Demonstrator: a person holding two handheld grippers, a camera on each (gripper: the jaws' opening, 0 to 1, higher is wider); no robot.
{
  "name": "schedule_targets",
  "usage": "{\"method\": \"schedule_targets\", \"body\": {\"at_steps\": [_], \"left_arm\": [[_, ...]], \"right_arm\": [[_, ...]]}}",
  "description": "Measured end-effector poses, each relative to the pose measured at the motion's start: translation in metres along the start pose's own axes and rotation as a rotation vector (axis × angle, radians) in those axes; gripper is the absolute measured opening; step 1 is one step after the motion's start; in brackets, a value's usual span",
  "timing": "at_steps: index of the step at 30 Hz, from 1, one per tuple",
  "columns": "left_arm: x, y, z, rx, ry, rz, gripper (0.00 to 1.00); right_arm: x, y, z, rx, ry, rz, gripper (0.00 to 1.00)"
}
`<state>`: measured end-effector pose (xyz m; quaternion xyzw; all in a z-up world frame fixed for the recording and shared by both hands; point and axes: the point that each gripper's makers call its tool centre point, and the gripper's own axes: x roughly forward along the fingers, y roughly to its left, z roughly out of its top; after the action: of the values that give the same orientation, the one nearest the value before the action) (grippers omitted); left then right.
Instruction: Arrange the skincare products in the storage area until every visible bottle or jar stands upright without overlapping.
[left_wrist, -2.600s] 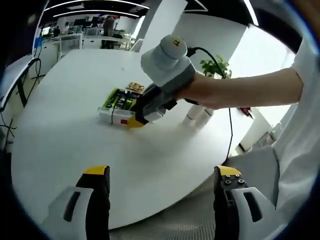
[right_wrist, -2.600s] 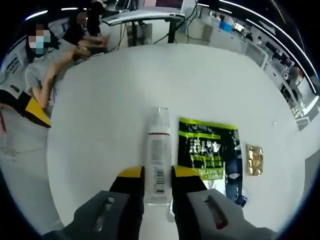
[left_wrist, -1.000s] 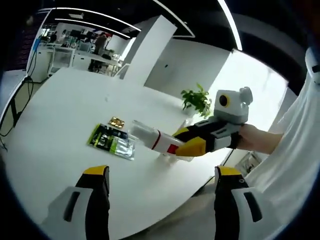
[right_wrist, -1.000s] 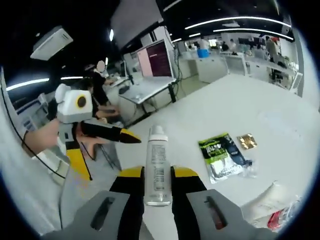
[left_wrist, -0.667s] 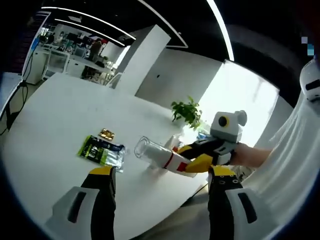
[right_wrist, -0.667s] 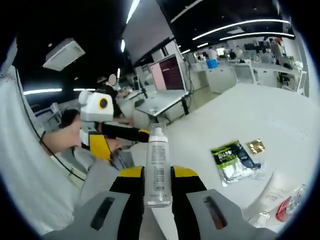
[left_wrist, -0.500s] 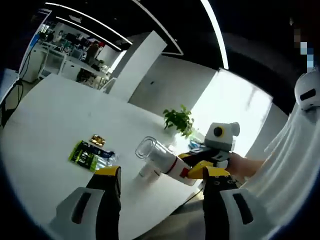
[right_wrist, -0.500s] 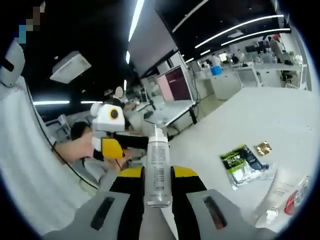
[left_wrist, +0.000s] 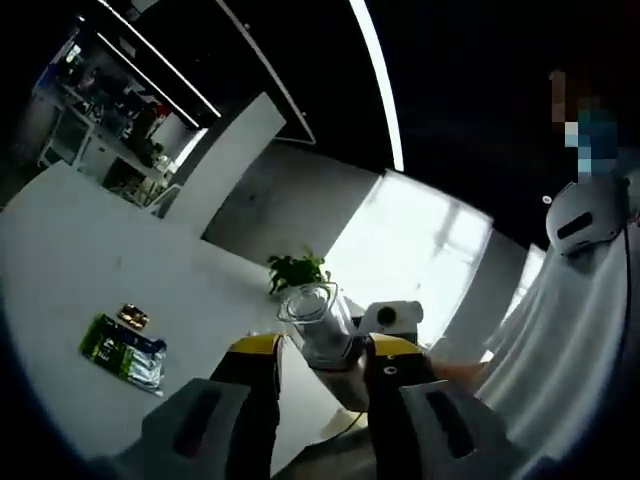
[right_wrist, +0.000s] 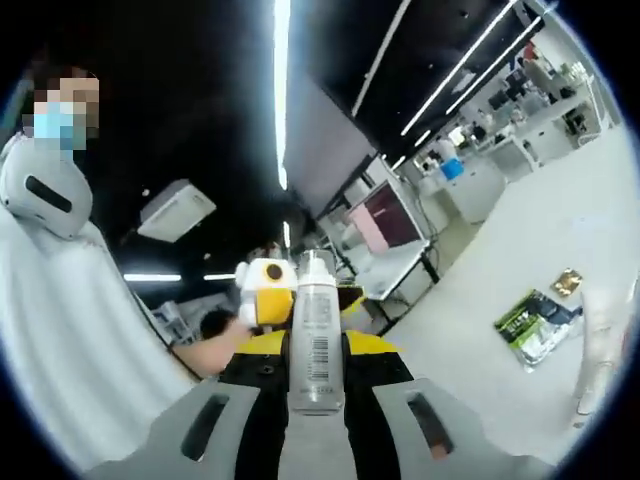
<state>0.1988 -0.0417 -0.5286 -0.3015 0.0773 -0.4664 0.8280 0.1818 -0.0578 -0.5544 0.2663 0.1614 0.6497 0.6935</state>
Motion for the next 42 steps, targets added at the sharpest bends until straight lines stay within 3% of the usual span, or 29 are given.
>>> {"method": "schedule_targets", "body": {"at_steps": [4,10,12,15,18,20,25,31,32,35,42], "left_arm": [[0.005,-0.005,0.005,0.011,-0.024,-0.003,0.19],[0.017,-0.012,0.002,0.042,0.039,0.024,0.18],[0.021,-0.013,-0.001,0.068,0.072,0.050,0.18],[0.030,-0.014,-0.012,0.198,0.161,0.086,0.17],[0.040,-0.010,-0.024,0.356,0.259,0.142,0.16],[0.046,-0.007,-0.028,0.443,0.294,0.156,0.16],[0.061,-0.012,-0.032,0.445,0.269,0.121,0.16],[0.080,-0.019,-0.049,0.516,0.297,0.060,0.16],[0.082,-0.019,-0.051,0.521,0.295,0.058,0.16],[0.091,-0.023,-0.056,0.550,0.296,0.039,0.16],[0.115,-0.037,-0.070,0.617,0.305,-0.014,0.15]], "right_arm": [[-0.007,0.005,0.000,0.024,-0.037,0.010,0.20],[-0.012,0.007,-0.001,0.007,-0.029,-0.036,0.20],[-0.014,0.002,-0.003,-0.037,0.003,-0.095,0.22],[-0.017,-0.010,-0.018,-0.211,0.163,-0.232,0.24],[-0.023,-0.017,-0.019,-0.300,0.220,-0.354,0.25],[-0.030,-0.023,-0.018,-0.336,0.239,-0.446,0.29],[-0.050,-0.031,-0.015,-0.402,0.250,-0.597,0.23],[-0.071,-0.028,-0.014,-0.526,0.290,-0.741,0.22],[-0.071,-0.027,-0.013,-0.525,0.280,-0.742,0.23],[-0.082,-0.033,-0.007,-0.559,0.267,-0.836,0.26],[-0.104,-0.042,0.003,-0.588,0.224,-0.961,0.22]]}}
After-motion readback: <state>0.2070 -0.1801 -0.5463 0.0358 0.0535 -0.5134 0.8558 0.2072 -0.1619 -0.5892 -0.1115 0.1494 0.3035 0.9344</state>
